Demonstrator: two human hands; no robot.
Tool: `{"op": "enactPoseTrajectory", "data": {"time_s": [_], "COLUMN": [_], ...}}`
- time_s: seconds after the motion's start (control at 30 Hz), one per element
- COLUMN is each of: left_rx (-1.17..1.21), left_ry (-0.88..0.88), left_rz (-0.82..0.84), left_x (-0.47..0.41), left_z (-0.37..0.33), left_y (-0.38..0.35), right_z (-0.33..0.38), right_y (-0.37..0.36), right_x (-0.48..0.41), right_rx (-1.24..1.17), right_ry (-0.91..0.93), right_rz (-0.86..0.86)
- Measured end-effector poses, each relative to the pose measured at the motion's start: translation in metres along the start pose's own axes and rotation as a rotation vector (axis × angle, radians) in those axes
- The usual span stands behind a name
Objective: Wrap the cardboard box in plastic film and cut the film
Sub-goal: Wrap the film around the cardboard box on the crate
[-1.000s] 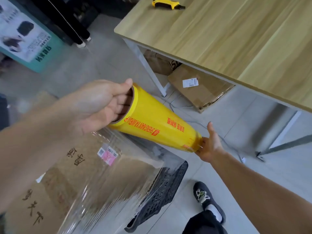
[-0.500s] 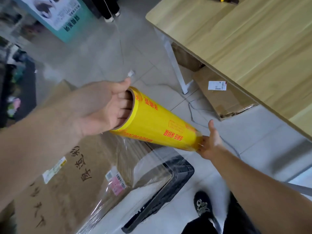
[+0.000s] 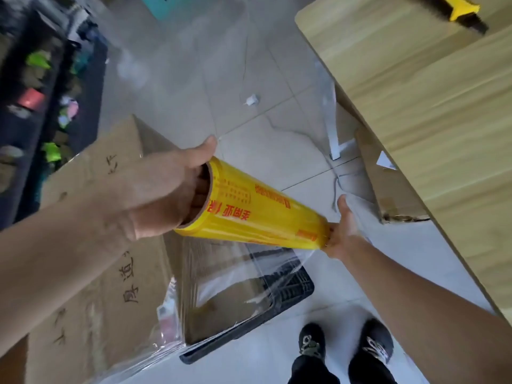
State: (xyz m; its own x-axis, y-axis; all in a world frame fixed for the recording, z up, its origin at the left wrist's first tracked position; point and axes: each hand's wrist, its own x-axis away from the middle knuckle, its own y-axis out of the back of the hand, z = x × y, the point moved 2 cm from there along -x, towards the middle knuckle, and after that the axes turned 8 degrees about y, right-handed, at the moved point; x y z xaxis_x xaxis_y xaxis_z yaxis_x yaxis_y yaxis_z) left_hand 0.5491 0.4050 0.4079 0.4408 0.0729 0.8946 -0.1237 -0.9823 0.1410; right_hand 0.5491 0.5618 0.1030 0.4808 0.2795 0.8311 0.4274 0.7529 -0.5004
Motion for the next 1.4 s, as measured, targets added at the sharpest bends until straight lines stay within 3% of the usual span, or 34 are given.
{"op": "enactPoseTrajectory", "data": {"time_s": [0.3, 0.53, 0.63, 0.87, 1.2, 1.4], "left_rx": [0.259, 0.225, 0.132, 0.042, 0.228, 0.178], "left_ry": [-0.051, -0.038, -0.114, -0.225, -0.253, -0.243], "left_rz": [-0.245, -0.283, -0.240, -0.311, -0.408, -0.520], "left_x": [-0.004, -0.021, -0.031, -0.038, -0.054, -0.063], "left_z": [-0.011, -0.016, -0.021, -0.046, -0.075, -0.108], "left_y": [0.032, 0.060, 0.067, 0.096, 0.127, 0.142], "right_z": [0.020, 0.034, 0.044, 0.062, 0.087, 0.104], "right_y": [-0.036, -0.065, -0.080, -0.126, -0.169, -0.207], "right_x": [-0.024, -0.048, -0.061, -0.101, -0.149, -0.166], "right_rx": [0.125, 0.195, 0.191, 0.281, 0.366, 0.381], "right_ry": [-0.043, -0.078, -0.100, -0.181, -0.251, -0.330], "right_rz": [0.027, 0.025, 0.049, 0.099, 0.117, 0.198]}}
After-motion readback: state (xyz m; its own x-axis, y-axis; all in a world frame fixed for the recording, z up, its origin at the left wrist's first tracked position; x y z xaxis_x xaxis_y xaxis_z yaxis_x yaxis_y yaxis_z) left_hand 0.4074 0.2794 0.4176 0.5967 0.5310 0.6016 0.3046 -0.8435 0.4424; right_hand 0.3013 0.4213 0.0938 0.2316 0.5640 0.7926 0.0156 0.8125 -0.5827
